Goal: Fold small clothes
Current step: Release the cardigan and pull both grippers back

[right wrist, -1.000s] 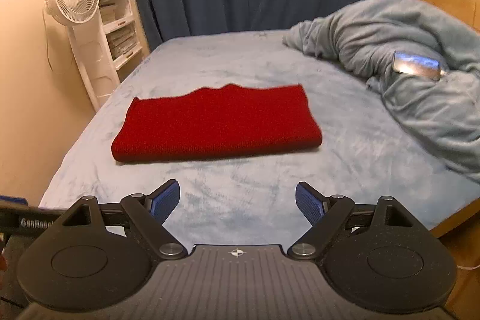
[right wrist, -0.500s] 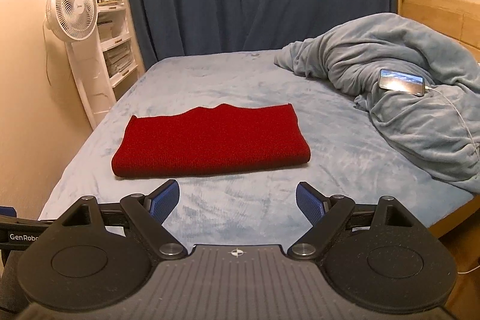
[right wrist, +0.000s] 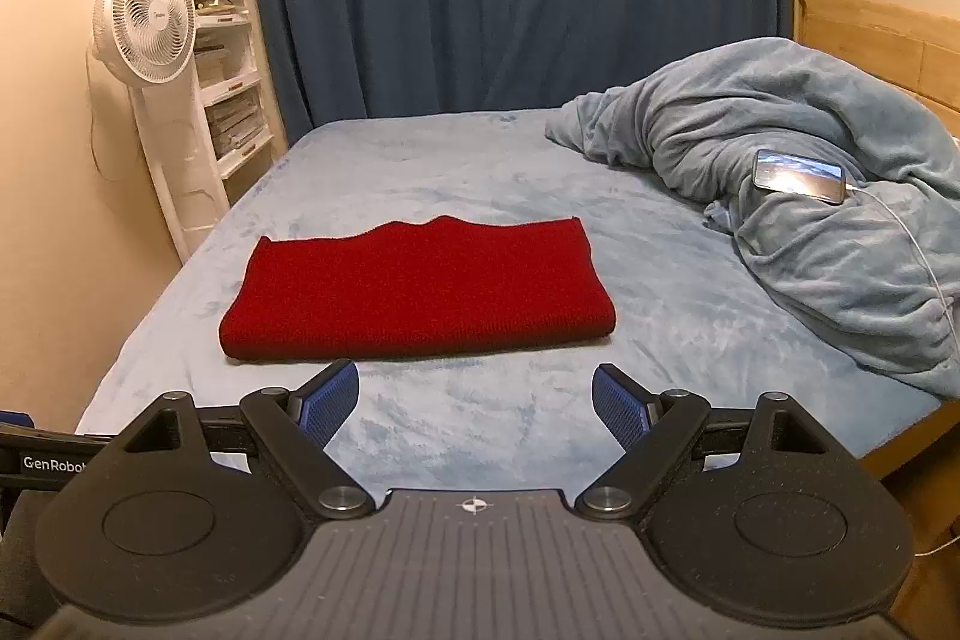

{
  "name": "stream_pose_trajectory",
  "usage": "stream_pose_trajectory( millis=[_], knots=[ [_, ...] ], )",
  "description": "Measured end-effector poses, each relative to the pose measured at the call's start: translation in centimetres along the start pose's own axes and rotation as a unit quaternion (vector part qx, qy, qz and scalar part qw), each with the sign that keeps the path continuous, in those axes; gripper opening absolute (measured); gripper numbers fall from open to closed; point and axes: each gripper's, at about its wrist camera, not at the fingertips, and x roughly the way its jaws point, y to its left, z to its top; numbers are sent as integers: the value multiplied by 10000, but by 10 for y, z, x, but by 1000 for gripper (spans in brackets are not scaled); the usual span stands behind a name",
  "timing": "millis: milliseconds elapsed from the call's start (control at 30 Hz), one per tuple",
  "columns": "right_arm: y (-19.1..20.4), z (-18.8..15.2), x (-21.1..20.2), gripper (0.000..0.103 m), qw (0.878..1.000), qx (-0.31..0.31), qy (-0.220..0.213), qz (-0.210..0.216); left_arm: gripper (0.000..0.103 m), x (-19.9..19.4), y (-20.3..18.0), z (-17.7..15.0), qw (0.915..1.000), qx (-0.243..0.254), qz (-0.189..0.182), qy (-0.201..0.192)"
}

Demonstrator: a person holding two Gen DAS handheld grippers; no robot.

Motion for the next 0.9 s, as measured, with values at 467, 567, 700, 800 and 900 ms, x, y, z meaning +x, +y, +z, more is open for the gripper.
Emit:
stream_pose_trajectory(
  millis=[467,567,700,800,900],
  knots=[
    [6,-2,16,86,9996,-113,273,38,103,17,0,4,9998,1,3,194],
    [6,-3,20,86,9994,-124,330,35,103,21,-1,5,9997,10,2,234],
    [7,-3,25,86,9990,-127,416,29,103,26,-2,7,9996,50,-4,282],
    [7,-4,31,86,9987,-133,486,24,103,31,-4,9,9995,66,5,322],
    [6,-4,38,86,9983,-136,564,20,103,38,-5,12,9993,78,20,373]
  ],
)
